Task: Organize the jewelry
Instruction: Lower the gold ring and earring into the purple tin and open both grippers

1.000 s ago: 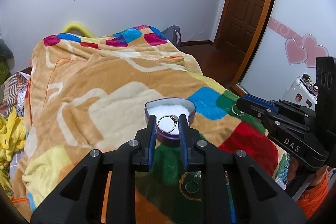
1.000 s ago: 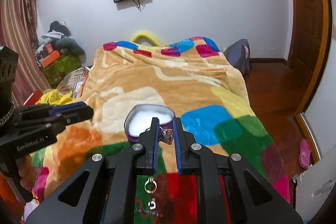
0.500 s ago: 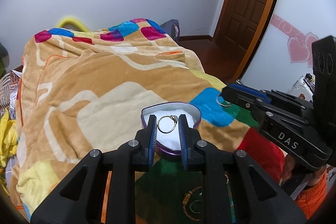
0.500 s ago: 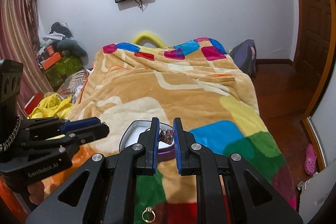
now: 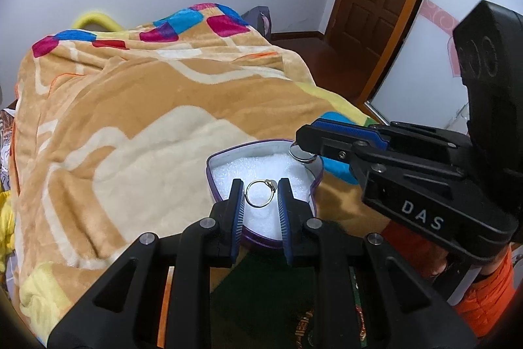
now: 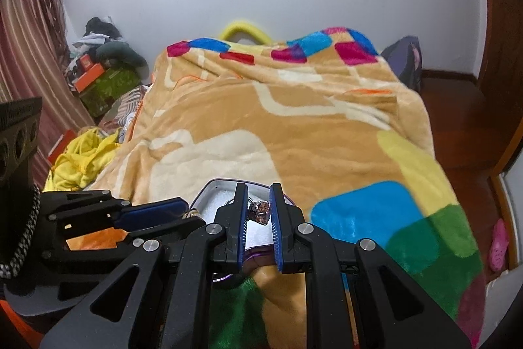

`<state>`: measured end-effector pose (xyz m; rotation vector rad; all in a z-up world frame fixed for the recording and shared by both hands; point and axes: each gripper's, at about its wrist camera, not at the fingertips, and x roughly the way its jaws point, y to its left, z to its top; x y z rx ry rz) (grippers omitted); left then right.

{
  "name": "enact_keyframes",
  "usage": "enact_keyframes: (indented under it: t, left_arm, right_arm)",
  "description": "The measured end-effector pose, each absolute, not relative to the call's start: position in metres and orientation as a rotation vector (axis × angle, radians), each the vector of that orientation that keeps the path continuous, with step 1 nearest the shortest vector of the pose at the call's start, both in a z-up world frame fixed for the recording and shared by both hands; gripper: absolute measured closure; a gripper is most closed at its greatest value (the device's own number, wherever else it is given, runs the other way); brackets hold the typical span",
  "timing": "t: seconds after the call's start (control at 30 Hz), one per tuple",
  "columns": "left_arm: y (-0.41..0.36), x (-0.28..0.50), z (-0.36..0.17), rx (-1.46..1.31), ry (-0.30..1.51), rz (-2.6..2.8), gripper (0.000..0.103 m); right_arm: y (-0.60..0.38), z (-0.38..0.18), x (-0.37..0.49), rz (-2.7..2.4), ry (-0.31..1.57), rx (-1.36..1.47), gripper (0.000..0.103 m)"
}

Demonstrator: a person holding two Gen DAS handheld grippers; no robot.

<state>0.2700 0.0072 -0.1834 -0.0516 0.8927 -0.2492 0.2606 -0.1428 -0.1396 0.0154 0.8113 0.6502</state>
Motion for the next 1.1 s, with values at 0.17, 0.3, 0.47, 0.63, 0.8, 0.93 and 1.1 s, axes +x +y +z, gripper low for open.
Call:
enact_keyframes:
  t: [0.17,0.3,0.47,0.63,0.8,0.93,1.1]
  left_arm:
    - [0.008,0.272,-0.184,-0.052,0.897,-0.263,0.083]
    - [0.006,0.273,-0.185,-0.039,0.903,-0.268,0.083]
    - [0.005,0.273,-0.185,-0.034,0.901,-0.267,0.083]
    - [0.007,0.270,-0.182,-0.043,0.895,-0.254,0.083]
    - [0.009,0.260,-0.170,-0.043,0.866,-0.232,0.082]
    - [0.011,0.250,-0.158,-0.042,0.843,-0.215,0.077]
    - [0.012,0.236,-0.144,-0.044,0.818,-0.200,0.072]
  right_arm:
    - [-0.141,-0.144,0.266,0.649,0.833,0.004,0.091]
    - [-0.141,-0.145,0.268,0.642,0.843,0.000,0.091]
    - [-0.139,-0.145,0.269,0.646,0.856,-0.013,0.091]
    - [-0.141,-0.139,0.265,0.632,0.846,-0.028,0.084]
    - [-0.146,-0.129,0.257,0.616,0.820,-0.030,0.082]
    - [-0.152,-0.118,0.247,0.604,0.797,-0.035,0.082]
    - [-0.158,-0.105,0.230,0.581,0.764,-0.053,0.082]
